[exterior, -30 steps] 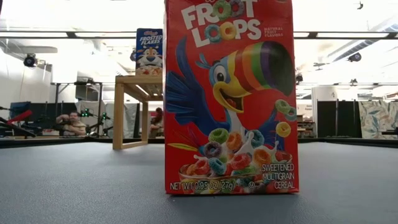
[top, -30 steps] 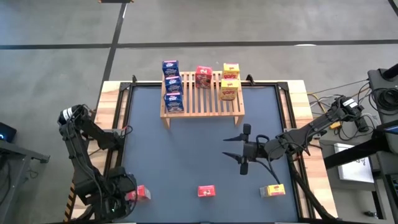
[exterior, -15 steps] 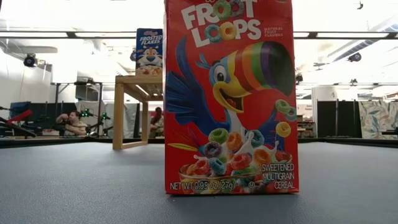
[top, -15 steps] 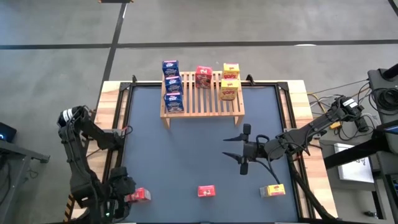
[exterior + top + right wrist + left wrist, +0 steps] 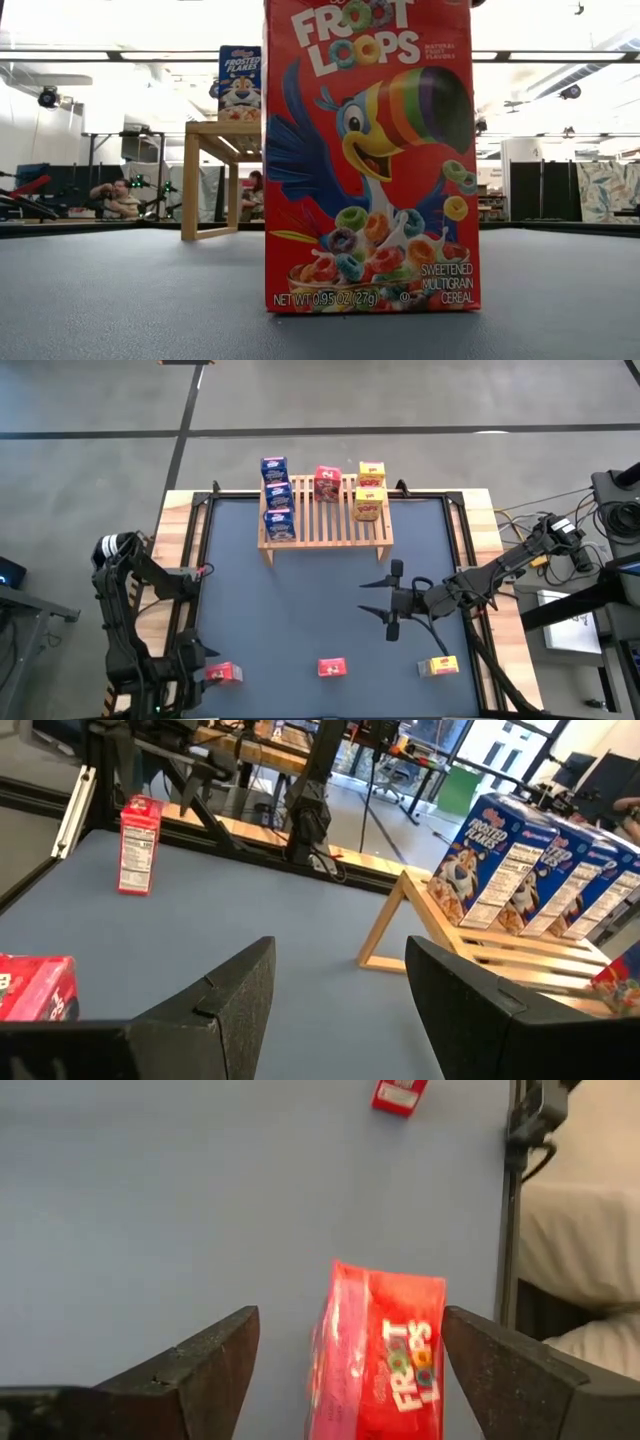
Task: Stack cereal on shelf
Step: Put the left red cereal box on the shelf aligned with the other red cereal box
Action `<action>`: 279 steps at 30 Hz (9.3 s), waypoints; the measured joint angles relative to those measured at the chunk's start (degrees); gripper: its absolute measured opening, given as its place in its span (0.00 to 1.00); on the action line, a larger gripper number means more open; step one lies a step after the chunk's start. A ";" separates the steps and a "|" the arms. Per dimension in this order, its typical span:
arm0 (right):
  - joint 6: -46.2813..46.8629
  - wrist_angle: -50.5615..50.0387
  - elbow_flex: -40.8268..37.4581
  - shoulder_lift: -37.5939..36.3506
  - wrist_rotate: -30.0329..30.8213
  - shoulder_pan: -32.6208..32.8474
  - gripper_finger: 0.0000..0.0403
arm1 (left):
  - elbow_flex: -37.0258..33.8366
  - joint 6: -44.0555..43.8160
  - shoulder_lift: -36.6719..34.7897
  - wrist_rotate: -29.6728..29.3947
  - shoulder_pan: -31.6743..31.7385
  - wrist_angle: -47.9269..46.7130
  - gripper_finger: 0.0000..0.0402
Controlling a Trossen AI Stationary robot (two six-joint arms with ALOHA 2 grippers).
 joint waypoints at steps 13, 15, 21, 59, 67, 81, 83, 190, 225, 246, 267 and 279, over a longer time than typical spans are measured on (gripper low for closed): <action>3.75 0.16 -1.33 0.00 0.04 0.00 0.53 | 0.17 7.10 -0.01 3.22 1.51 2.53 0.73; 4.29 0.19 -1.49 0.00 0.09 0.00 0.53 | 0.94 7.62 0.01 3.52 1.68 1.93 0.73; 5.14 0.62 -2.41 0.00 0.09 0.00 0.53 | 1.85 9.64 -0.05 3.67 2.35 1.95 0.73; 7.32 0.65 -3.13 0.00 0.04 0.00 0.53 | -6.40 7.28 -0.10 13.51 6.86 11.45 0.55; 8.17 0.65 -3.13 0.00 -0.20 0.00 0.53 | -5.24 13.31 -0.10 8.24 7.13 14.22 0.35; 9.30 4.63 -3.13 0.00 -2.64 -0.21 0.53 | -0.17 28.08 -0.99 -2.22 13.83 7.60 0.42; 9.52 5.99 -3.13 0.00 -6.93 -0.47 0.53 | 0.89 32.13 -1.94 -2.30 16.53 7.33 0.42; -4.31 -2.35 30.25 19.94 -29.77 -20.06 0.35 | 18.12 88.85 -16.06 13.51 57.50 17.35 0.63; -6.10 -7.57 25.36 17.22 -51.47 -50.68 0.35 | -10.48 93.81 -41.52 8.23 49.28 41.28 0.73; -4.31 4.01 18.33 17.07 -51.39 -53.29 0.35 | -11.40 93.81 -42.19 8.25 49.30 43.00 0.73; -4.86 1.94 18.16 17.14 -50.99 -53.66 0.35 | -11.38 93.81 -42.04 8.25 49.30 43.03 0.73; -4.84 1.39 18.09 17.16 -50.97 -53.66 0.35 | -11.38 93.81 -41.89 8.25 49.30 43.11 0.73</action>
